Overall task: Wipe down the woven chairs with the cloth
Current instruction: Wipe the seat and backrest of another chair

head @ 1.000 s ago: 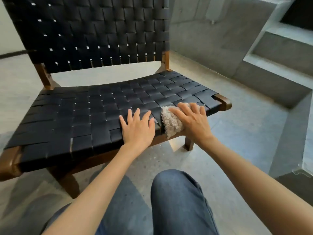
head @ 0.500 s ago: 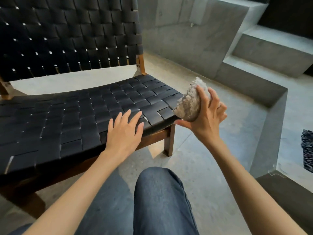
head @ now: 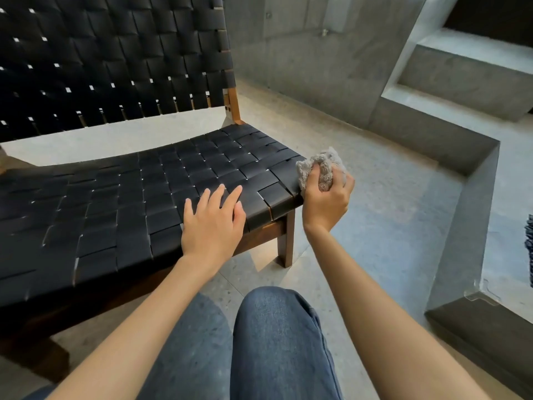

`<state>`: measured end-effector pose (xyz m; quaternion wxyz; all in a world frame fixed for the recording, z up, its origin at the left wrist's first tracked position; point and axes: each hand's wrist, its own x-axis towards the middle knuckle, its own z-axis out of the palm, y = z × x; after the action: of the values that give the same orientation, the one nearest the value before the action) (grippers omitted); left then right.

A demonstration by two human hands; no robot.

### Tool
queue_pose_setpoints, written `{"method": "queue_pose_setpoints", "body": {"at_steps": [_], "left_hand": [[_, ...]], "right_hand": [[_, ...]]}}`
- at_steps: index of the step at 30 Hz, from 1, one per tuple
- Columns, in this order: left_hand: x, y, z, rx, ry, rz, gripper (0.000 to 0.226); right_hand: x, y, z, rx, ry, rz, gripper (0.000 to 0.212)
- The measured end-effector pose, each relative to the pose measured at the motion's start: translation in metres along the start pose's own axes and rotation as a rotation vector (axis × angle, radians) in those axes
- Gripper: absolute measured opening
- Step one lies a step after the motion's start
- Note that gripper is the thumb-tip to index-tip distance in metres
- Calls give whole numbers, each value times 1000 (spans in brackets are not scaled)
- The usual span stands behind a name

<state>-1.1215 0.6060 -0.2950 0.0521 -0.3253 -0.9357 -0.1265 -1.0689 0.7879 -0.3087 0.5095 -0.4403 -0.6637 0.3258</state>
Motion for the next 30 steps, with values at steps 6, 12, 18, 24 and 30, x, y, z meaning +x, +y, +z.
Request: {"method": "queue_pose_setpoints", "body": {"at_steps": [6, 12, 18, 24, 30], "left_hand": [[0, -1, 0, 1, 27, 23, 49], [-6, -2, -1, 34, 80, 134, 50], [-19, -11, 7, 132, 241, 357, 43], [-39, -22, 19, 203, 418, 616, 40], [-71, -61, 32, 283, 368, 918, 39]], "right_hand": [[-2, 14, -10, -144, -95, -89, 39], [3, 22, -33, -136, -139, -335, 31], [-16, 34, -57, -66, -155, -575, 29], [-68, 70, -58, -131, -560, -722, 36], [-104, 89, -31, -216, -923, -682, 47]]}}
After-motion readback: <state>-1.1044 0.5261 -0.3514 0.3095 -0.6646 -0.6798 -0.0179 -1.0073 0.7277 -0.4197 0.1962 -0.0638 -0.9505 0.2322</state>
